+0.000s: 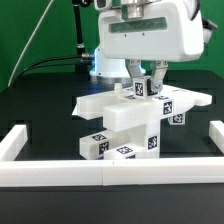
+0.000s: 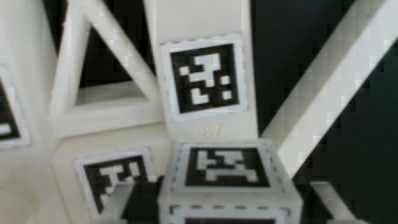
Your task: Assemble chair
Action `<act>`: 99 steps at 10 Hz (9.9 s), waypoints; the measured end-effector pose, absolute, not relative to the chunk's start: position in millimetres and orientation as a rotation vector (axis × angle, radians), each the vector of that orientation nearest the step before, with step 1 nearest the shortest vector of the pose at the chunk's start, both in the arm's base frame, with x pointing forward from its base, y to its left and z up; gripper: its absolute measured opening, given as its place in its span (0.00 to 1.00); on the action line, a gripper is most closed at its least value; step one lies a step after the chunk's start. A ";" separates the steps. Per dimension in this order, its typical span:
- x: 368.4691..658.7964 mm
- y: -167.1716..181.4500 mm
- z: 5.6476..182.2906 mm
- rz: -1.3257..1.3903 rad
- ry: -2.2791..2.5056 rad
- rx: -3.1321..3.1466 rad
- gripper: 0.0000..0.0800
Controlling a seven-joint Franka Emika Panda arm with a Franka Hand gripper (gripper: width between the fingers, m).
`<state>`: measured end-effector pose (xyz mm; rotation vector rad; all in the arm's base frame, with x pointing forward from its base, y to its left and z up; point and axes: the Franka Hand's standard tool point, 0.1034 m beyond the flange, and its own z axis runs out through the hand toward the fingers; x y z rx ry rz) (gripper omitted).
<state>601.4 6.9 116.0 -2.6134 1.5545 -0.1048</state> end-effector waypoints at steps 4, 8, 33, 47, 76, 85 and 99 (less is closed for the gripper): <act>602.4 13.2 115.8 -0.137 1.068 -2.868 0.73; 601.6 15.8 115.9 -0.151 0.587 -3.048 0.81; 605.4 10.7 113.0 -0.145 1.296 -2.778 0.63; 605.8 8.9 114.0 -0.158 -0.691 -3.121 0.81; 595.2 11.2 108.4 -0.089 0.049 -3.138 0.81; 607.6 5.5 116.6 -0.063 -0.733 -3.101 0.35; 610.3 -1.5 115.3 -0.081 1.200 -2.872 0.36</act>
Offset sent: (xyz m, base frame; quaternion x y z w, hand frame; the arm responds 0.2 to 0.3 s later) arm 0.0079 0.0154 -0.0022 0.0207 0.0135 -0.3843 0.9229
